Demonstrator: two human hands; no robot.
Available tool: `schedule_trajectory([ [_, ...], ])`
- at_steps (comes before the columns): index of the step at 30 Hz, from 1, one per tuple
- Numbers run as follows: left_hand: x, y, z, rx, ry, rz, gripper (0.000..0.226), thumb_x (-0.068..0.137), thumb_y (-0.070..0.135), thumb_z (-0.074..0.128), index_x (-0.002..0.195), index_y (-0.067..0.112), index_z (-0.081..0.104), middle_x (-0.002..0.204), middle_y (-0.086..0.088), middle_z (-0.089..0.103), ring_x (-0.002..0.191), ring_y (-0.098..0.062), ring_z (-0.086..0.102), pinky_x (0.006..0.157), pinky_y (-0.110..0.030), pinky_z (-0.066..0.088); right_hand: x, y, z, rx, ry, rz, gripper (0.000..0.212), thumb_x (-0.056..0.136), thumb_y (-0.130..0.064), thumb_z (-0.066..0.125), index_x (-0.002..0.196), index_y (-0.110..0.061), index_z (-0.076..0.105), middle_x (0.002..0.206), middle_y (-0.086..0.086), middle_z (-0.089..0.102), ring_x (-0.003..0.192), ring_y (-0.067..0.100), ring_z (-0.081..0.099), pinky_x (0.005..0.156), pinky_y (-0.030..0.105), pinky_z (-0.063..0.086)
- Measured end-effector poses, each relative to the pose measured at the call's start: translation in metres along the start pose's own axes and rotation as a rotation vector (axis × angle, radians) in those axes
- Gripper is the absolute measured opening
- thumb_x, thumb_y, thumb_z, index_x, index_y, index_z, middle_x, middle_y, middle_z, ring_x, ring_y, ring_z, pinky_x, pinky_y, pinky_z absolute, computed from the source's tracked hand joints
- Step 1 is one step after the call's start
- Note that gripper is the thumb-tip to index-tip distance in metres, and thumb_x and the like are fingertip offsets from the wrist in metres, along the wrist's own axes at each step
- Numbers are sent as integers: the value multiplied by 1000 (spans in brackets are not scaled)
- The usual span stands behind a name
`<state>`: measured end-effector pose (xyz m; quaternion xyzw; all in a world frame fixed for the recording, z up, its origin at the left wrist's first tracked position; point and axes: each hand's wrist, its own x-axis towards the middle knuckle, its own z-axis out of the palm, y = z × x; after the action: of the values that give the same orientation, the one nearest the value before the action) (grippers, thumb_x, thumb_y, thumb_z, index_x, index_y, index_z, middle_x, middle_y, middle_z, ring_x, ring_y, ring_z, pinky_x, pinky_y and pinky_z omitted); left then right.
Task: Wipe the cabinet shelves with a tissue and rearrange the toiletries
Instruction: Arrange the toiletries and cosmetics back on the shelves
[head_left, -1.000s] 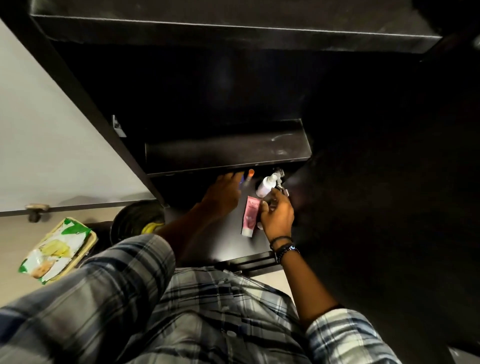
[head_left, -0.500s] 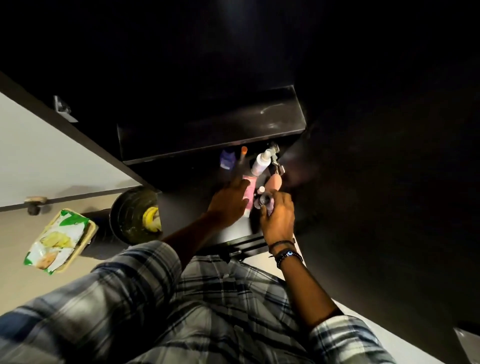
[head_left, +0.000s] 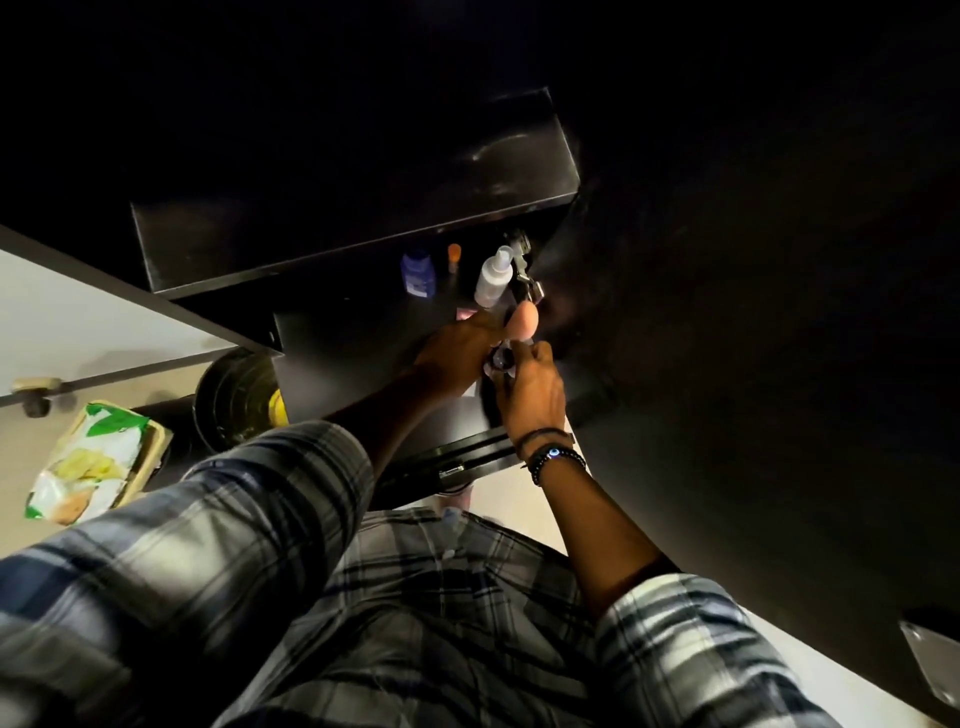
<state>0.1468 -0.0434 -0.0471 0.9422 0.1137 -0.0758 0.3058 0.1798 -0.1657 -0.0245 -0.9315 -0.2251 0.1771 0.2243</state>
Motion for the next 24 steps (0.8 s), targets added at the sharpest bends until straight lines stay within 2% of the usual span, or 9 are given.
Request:
schedule_trajectory([
  [3,3,-5,4,48,40,-17,20,90,13,47,103,8,62,108,-11,64,99,-28,62,82,-33,46,5,1,0,-33,-38,43,29,91,-19,57,116,-5,58,116,17,53,95,39,59,77,41,47],
  [6,1,-4,4,59,55,-18,22,91,12,48,107,9,63,107,-11,66,99,-27,62,84,-33,46,6,4,0,-5,-52,28,32,90,-21,59,118,-6,57,118,16,53,97,38,60,81,42,51],
  [11,-19,8,-11,56,158,-80,21,91,14,50,111,12,59,108,-13,65,94,-34,65,75,-42,51,0,3,-18,77,-21,-20,40,84,-27,68,119,-9,59,111,14,54,93,34,61,77,38,52],
  [14,-49,16,-29,69,194,-154,33,89,13,53,121,16,56,118,-12,63,97,-36,64,77,-43,52,-9,-5,-39,173,13,-41,39,78,-27,74,113,-11,64,104,9,55,89,28,61,72,25,46],
  [17,-83,29,-56,-36,348,-143,37,84,19,51,120,12,60,119,-16,63,99,-36,65,78,-44,55,-15,-18,-54,256,51,-77,28,72,-26,80,93,-11,69,98,6,61,88,19,61,68,12,35],
  [20,-116,43,-89,-136,511,-132,35,85,29,41,115,22,57,115,-12,65,102,-30,64,81,-38,55,-17,-43,-66,377,38,-204,23,73,-18,79,92,-13,68,96,3,66,85,15,64,65,6,41],
  [22,-132,44,-105,-218,594,-172,29,89,32,41,112,25,56,113,-7,64,103,-23,62,82,-34,52,-20,-61,-73,479,4,-239,24,75,-18,77,96,-14,65,94,2,68,80,11,65,65,9,47],
  [24,-147,42,-122,-235,654,-203,23,93,26,47,113,23,57,112,0,62,100,-15,62,82,-29,49,-25,-82,-80,537,22,-317,26,77,-18,77,98,-15,62,88,-3,68,76,10,65,66,19,52],
])
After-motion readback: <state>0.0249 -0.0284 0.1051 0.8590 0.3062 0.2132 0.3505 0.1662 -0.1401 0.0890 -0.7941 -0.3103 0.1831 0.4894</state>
